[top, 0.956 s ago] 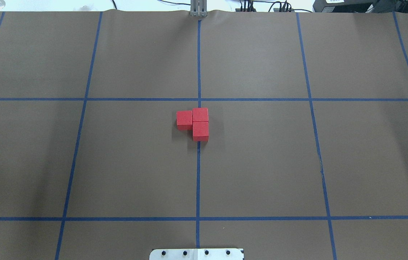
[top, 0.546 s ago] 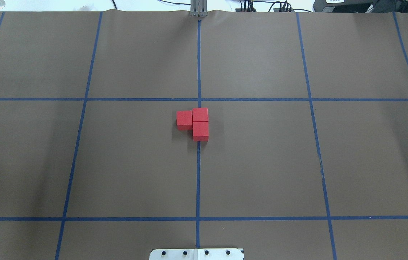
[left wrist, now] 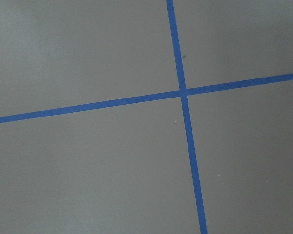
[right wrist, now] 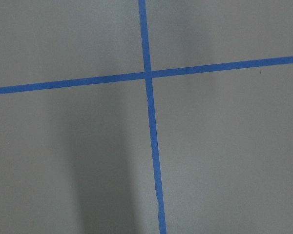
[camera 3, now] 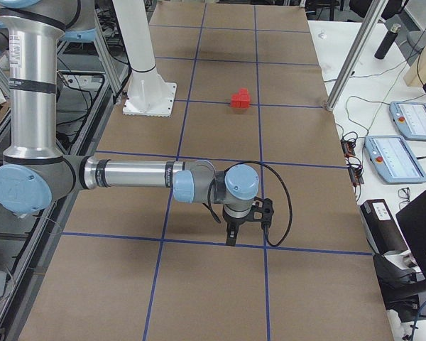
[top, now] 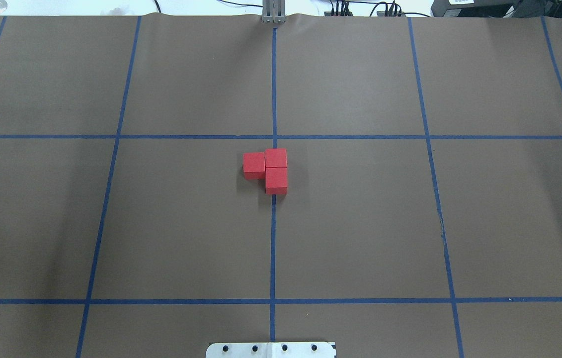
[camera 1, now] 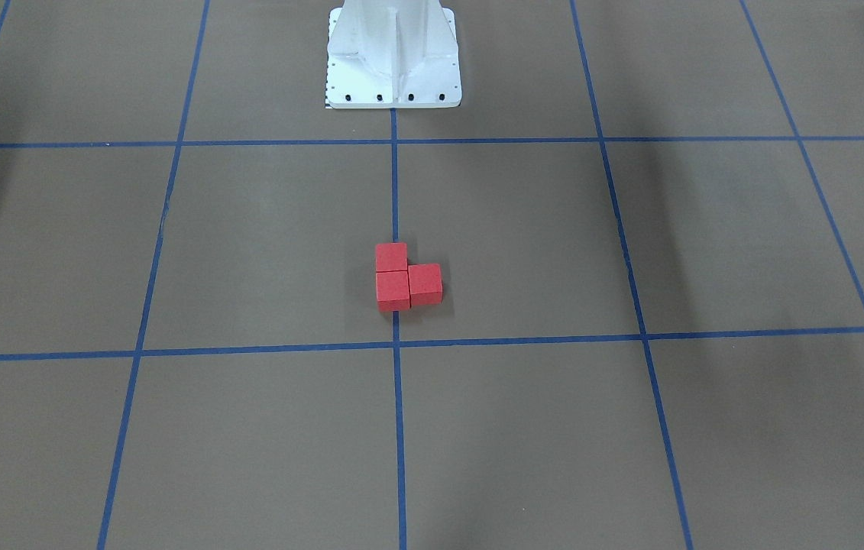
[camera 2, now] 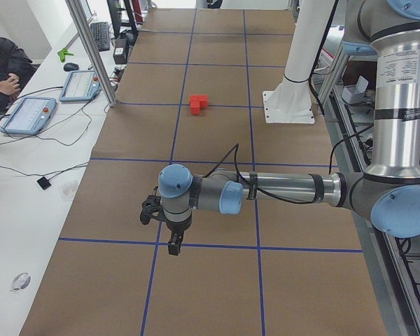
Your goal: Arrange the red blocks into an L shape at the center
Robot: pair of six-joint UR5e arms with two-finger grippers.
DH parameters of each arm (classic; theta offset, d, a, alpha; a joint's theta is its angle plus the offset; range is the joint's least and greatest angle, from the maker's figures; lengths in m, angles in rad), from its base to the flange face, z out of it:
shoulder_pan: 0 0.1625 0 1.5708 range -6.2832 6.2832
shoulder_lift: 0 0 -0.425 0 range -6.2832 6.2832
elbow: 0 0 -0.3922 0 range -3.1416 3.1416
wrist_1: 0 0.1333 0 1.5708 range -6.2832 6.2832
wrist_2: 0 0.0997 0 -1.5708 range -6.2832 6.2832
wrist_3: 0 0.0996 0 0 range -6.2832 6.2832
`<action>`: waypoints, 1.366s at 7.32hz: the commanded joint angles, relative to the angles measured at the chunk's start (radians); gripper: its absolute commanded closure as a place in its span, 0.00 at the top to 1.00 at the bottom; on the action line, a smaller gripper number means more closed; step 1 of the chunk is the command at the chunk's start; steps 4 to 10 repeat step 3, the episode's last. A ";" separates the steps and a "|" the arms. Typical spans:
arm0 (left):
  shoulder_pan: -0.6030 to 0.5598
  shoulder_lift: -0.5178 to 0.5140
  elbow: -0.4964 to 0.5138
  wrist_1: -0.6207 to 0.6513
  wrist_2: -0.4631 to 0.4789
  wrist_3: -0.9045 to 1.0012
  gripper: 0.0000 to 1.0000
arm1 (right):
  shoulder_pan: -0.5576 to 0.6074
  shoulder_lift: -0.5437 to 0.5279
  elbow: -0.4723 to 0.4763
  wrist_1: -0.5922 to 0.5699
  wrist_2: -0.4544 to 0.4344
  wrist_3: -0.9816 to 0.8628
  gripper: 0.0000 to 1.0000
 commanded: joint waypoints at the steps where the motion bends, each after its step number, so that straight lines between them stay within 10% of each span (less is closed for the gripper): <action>1: 0.000 -0.001 0.000 0.001 0.001 0.000 1.00 | 0.000 0.003 -0.001 0.001 0.000 -0.001 0.99; 10: 0.000 -0.001 0.000 -0.001 -0.001 0.000 1.00 | -0.001 0.006 -0.001 0.003 0.000 -0.004 0.99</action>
